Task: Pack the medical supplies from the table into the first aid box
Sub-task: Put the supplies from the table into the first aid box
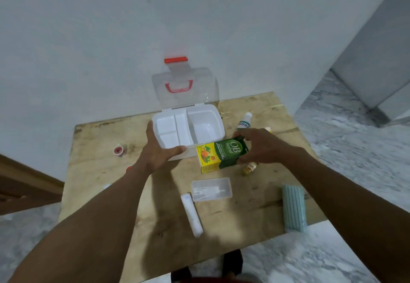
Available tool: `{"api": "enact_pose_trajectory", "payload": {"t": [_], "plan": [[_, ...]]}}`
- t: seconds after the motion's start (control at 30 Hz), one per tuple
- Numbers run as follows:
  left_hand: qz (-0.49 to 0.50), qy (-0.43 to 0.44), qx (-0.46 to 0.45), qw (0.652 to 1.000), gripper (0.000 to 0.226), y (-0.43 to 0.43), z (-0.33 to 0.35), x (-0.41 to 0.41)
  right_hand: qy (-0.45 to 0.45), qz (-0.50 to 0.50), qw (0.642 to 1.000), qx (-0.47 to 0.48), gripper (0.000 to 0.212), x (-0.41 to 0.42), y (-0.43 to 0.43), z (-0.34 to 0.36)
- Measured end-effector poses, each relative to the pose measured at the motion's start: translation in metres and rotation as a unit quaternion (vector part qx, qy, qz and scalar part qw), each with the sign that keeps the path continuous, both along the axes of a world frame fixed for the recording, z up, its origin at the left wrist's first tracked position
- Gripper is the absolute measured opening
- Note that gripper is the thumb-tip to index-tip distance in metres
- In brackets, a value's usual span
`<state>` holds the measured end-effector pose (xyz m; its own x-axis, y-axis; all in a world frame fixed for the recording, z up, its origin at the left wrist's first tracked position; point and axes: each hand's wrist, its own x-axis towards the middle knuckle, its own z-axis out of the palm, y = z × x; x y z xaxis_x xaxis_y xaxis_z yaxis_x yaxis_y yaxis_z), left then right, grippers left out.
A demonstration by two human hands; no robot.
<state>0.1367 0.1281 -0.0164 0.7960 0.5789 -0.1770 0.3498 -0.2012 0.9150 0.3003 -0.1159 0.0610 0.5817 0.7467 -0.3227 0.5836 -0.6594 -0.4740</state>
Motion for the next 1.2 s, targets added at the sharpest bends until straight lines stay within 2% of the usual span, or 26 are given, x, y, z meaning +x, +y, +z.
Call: {"api": "enact_pose_trajectory", "payload": {"t": [0.2,0.37,0.43,0.57,0.73,0.93,1.07,1.2], "plan": [[-0.003,-0.002,-0.022,1.000,0.121,0.002,-0.001,-0.001,-0.047,-0.076,0.995,0.040,0.060,0.004,0.007,0.027],[-0.017,-0.019,-0.018,1.000,0.114,0.004,-0.002,0.000,-0.080,-0.141,0.985,0.061,0.051,0.005,0.027,0.032],[-0.020,-0.014,-0.017,1.000,0.114,0.002,-0.001,-0.001,-0.095,-0.131,0.986,0.045,0.051,0.008,0.037,0.029],[-0.010,-0.002,-0.028,1.000,0.120,0.003,0.001,-0.001,-0.133,-0.083,0.988,-0.002,0.065,0.021,0.056,0.028],[-0.019,0.015,-0.031,0.999,0.117,0.003,0.009,0.002,-0.152,-0.018,0.987,-0.046,0.056,0.042,0.089,0.019],[-0.011,0.031,-0.004,0.999,0.117,0.003,0.003,-0.002,-0.129,0.058,0.989,-0.044,0.049,0.041,0.119,-0.007],[-0.009,0.019,-0.011,1.000,0.118,-0.004,0.007,-0.002,-0.126,0.053,0.990,-0.026,0.046,0.035,0.128,-0.026],[-0.014,0.003,-0.011,1.000,0.108,-0.004,0.010,0.006,-0.112,0.033,0.993,-0.015,0.055,0.031,0.142,-0.044]]}}
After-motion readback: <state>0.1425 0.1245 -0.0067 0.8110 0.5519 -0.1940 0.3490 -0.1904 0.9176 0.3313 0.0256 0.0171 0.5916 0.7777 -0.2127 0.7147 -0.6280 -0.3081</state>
